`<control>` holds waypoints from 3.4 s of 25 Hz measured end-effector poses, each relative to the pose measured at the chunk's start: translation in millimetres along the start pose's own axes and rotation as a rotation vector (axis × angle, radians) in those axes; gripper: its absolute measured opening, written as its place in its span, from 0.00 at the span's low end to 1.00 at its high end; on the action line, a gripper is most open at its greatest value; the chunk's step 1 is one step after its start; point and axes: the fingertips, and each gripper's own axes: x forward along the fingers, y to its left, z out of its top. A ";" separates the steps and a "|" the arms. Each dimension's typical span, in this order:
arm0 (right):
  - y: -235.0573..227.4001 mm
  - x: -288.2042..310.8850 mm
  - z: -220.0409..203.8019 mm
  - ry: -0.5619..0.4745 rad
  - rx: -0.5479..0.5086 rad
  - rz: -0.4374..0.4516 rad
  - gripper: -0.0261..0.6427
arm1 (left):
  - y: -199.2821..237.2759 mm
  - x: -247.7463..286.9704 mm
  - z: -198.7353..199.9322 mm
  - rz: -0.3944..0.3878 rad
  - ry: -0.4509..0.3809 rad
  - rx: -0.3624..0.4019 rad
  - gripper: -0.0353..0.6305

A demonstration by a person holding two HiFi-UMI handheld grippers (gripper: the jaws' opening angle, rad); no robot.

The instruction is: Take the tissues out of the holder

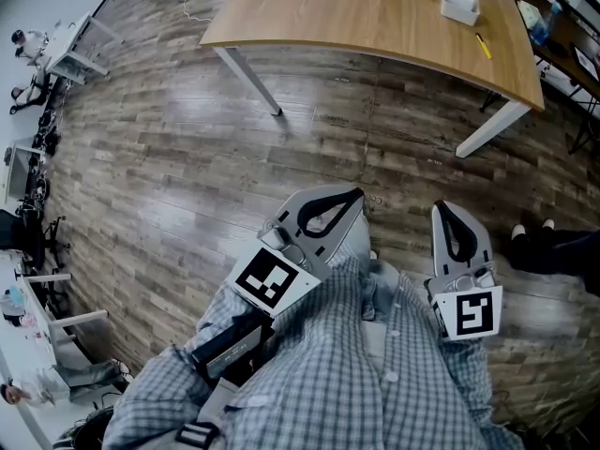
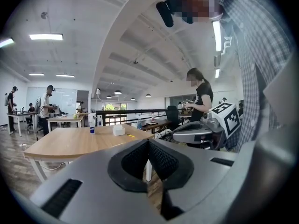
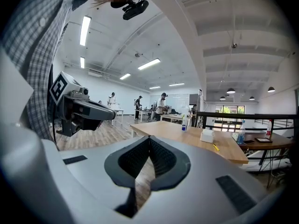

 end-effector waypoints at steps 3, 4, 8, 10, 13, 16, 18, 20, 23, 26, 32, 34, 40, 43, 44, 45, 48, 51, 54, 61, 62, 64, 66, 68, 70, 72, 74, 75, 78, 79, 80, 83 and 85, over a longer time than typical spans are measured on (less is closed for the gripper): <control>-1.1 2.8 -2.2 0.010 -0.017 -0.005 0.06 | 2.3 2.7 -1.0 -0.008 0.002 -0.002 0.06; -2.6 4.2 -2.6 0.015 -0.025 -0.006 0.06 | 3.4 4.5 -1.2 -0.010 0.002 -0.002 0.06; -11.6 9.1 -2.0 0.027 -0.019 -0.007 0.06 | 5.4 13.5 -0.7 -0.023 0.008 -0.005 0.06; -15.1 13.8 -2.1 0.031 -0.023 0.000 0.06 | 7.8 17.2 -0.4 -0.025 0.012 -0.005 0.06; -15.8 20.5 -2.0 0.030 -0.018 0.011 0.06 | 11.5 20.5 -2.0 -0.026 0.020 -0.006 0.06; -14.8 28.5 -0.7 0.032 -0.014 0.015 0.06 | 18.2 23.4 -1.0 -0.030 0.028 -0.008 0.06; -15.8 35.0 0.6 0.036 -0.007 0.012 0.06 | 24.8 26.8 -0.1 -0.035 0.031 -0.011 0.06; -19.3 41.6 0.2 0.041 -0.001 0.006 0.06 | 31.1 32.4 -0.2 -0.043 0.036 -0.012 0.06; -27.5 50.8 -1.7 0.056 0.012 -0.006 0.06 | 41.0 44.3 1.1 -0.057 0.038 -0.019 0.06; -38.0 62.9 -1.6 0.064 0.018 -0.009 0.06 | 51.1 58.6 3.3 -0.070 0.043 -0.017 0.06; -55.0 92.8 3.9 0.075 0.009 -0.005 0.06 | 73.9 79.0 3.5 -0.085 0.050 -0.026 0.06; -59.4 102.0 3.8 0.082 0.008 -0.007 0.06 | 82.0 85.8 2.3 -0.091 0.055 -0.039 0.06; -70.7 127.2 4.5 0.122 0.016 -0.024 0.06 | 109.0 108.5 5.0 -0.116 0.050 -0.064 0.06; -78.4 138.7 7.5 0.124 0.015 -0.036 0.06 | 119.7 120.3 6.3 -0.131 0.048 -0.070 0.06; -81.2 141.9 7.2 0.130 0.015 -0.041 0.06 | 123.0 124.3 6.7 -0.135 0.046 -0.071 0.06; -83.9 144.9 6.8 0.135 0.015 -0.045 0.06 | 126.2 128.2 7.2 -0.139 0.045 -0.070 0.06; -92.0 155.1 8.3 0.135 0.011 -0.056 0.06 | 136.1 138.6 10.2 -0.151 0.038 -0.063 0.06; -99.2 165.5 12.0 0.138 0.009 -0.068 0.06 | 147.2 146.0 13.9 -0.158 0.033 -0.062 0.06; -103.1 176.1 16.6 0.135 0.000 -0.072 0.06 | 157.1 151.3 16.2 -0.162 0.030 -0.059 0.06; -107.1 201.6 18.7 0.145 -0.007 -0.075 0.06 | 182.1 162.9 18.0 -0.171 0.023 -0.065 0.06; -107.9 204.8 19.1 0.147 -0.009 -0.078 0.06 | 185.3 164.4 18.4 -0.175 0.021 -0.070 0.06; -109.8 210.1 21.1 0.143 -0.013 -0.090 0.06 | 190.5 166.6 18.6 -0.187 0.021 -0.069 0.06; -111.5 214.2 23.4 0.137 -0.018 -0.103 0.06 | 194.2 168.5 18.8 -0.198 0.021 -0.054 0.06; -112.2 215.4 23.9 0.140 -0.017 -0.115 0.06 | 196.1 170.0 19.3 -0.209 0.018 -0.046 0.06; -112.6 214.3 22.2 0.148 -0.017 -0.120 0.06 | 197.8 171.4 19.1 -0.211 0.021 -0.050 0.06; -113.8 211.9 18.0 0.161 -0.022 -0.119 0.06 | 199.0 172.5 19.5 -0.212 0.023 -0.048 0.06; -115.3 207.2 12.3 0.181 -0.021 -0.124 0.06 | 198.1 171.4 19.0 -0.215 0.024 -0.045 0.06; -116.7 204.8 10.2 0.189 -0.021 -0.128 0.06 | 197.6 170.6 18.2 -0.216 0.026 -0.047 0.06; -122.7 201.6 6.2 0.202 -0.028 -0.135 0.06 | 198.3 170.0 15.7 -0.208 0.028 -0.054 0.06; -124.7 200.5 3.1 0.214 -0.038 -0.130 0.06 | 199.0 170.6 14.8 -0.203 0.031 -0.057 0.06; -126.4 200.0 0.3 0.225 -0.048 -0.123 0.06 | 200.0 171.6 14.2 -0.198 0.033 -0.059 0.06; -131.5 210.4 6.7 0.194 -0.030 -0.117 0.06 | 204.6 175.8 15.3 -0.181 0.034 -0.061 0.06; -136.0 216.4 4.7 0.201 -0.044 -0.096 0.06 | 209.0 178.9 15.9 -0.168 0.033 -0.062 0.06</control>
